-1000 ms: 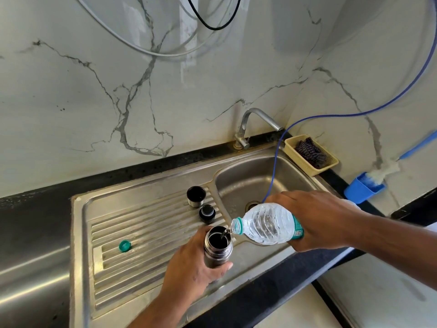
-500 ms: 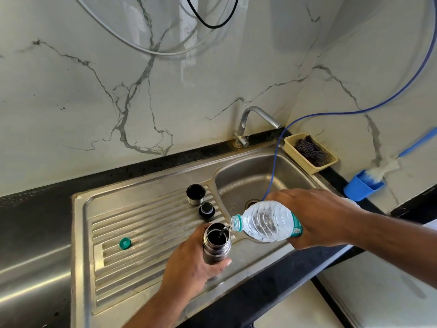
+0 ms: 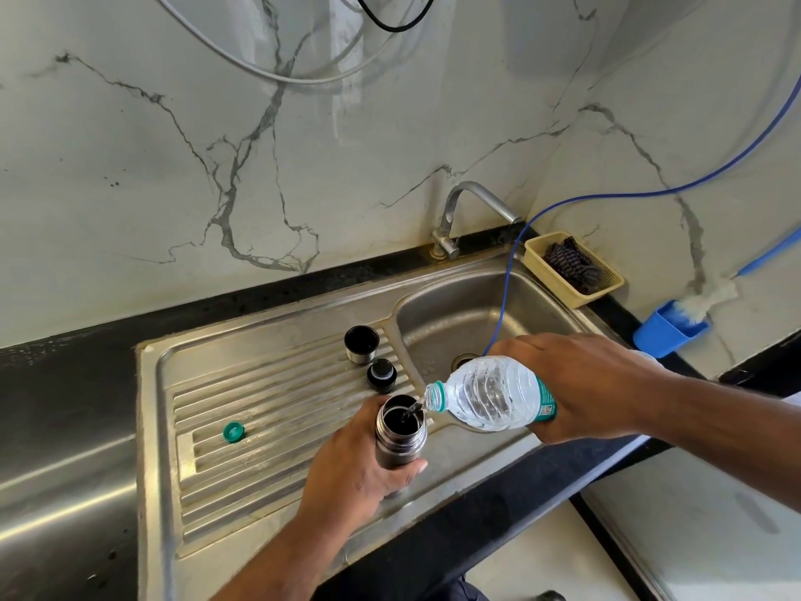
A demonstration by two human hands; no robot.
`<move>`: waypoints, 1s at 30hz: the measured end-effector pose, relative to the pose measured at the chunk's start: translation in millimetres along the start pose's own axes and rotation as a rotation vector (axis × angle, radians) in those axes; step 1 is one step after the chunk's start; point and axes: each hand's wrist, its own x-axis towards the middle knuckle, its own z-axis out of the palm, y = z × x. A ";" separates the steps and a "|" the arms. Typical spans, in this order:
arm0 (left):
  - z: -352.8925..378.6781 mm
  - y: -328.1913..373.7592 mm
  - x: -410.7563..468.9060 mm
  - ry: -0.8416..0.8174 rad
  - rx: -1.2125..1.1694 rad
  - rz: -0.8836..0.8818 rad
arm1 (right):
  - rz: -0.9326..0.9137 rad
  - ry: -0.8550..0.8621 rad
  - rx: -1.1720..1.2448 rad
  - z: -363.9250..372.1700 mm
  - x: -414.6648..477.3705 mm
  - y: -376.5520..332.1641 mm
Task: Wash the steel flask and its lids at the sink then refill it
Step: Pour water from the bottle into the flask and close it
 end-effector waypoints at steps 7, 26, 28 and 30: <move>-0.8 0.6 -0.4 0.002 0.018 0.005 | 0.007 -0.012 -0.017 -0.6 -2.2 -1.0; 1.3 -1.2 1.1 0.015 0.038 0.009 | 0.059 -0.019 -0.045 -16.9 -11.0 2.6; 1.2 -1.1 1.1 0.014 0.035 0.014 | 0.055 -0.019 -0.040 -18.3 -11.5 3.1; 0.9 -0.7 1.0 0.014 0.034 0.015 | 0.054 -0.022 -0.035 -19.4 -12.1 3.8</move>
